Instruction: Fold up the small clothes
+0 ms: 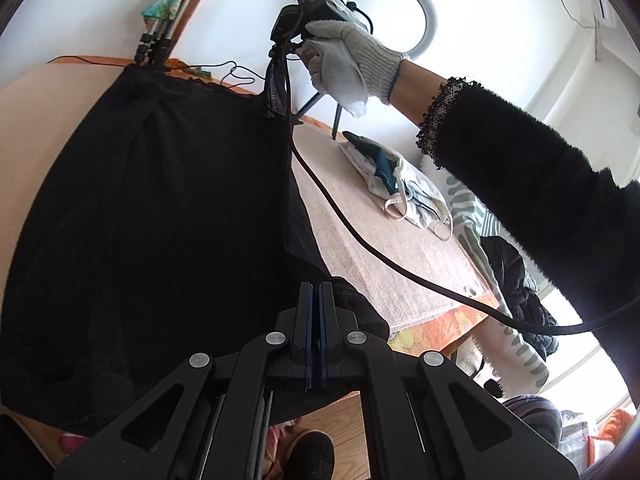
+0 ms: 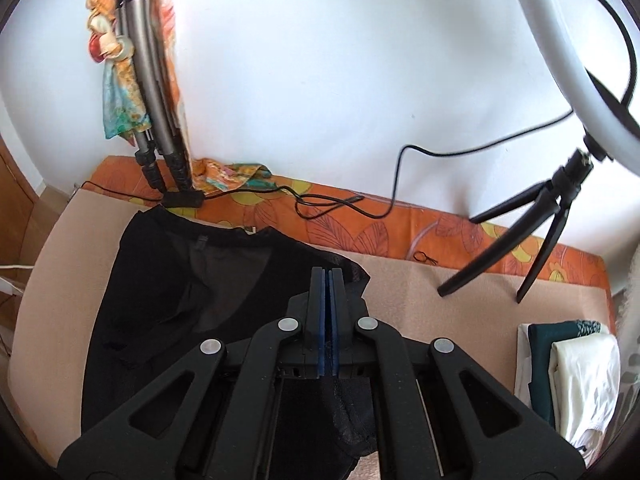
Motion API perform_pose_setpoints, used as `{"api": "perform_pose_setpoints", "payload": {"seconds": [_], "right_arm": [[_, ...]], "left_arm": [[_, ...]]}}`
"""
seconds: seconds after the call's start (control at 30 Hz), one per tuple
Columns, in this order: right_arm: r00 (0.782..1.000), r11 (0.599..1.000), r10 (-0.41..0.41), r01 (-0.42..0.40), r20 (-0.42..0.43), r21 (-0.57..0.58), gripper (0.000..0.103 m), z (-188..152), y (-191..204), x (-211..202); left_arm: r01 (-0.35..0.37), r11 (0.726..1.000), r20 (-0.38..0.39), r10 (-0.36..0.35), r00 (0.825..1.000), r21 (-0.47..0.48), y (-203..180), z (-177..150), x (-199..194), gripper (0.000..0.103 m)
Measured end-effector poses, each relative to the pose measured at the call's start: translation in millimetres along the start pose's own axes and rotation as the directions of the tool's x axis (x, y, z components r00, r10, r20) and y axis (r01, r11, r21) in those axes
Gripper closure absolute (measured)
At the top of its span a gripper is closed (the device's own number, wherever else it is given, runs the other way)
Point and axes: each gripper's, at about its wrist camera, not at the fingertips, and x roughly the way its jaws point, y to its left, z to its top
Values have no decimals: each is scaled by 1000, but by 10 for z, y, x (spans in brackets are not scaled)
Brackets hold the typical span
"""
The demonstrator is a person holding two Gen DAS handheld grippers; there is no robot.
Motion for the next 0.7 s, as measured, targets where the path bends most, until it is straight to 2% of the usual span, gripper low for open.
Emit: {"api": "perform_pose_setpoints", "payload": {"seconds": [0.3,0.7], "right_arm": [[999,989,-37,34,-14,-141,101,114,899,124],[999,980,-35,33,-9,-194,101,207,1448,213]], "left_arm": [[-58,997,31,59,998,-50,342,-98,-282,102],[-85,995,57,88,995,-42,437,-208,-480,102]]}}
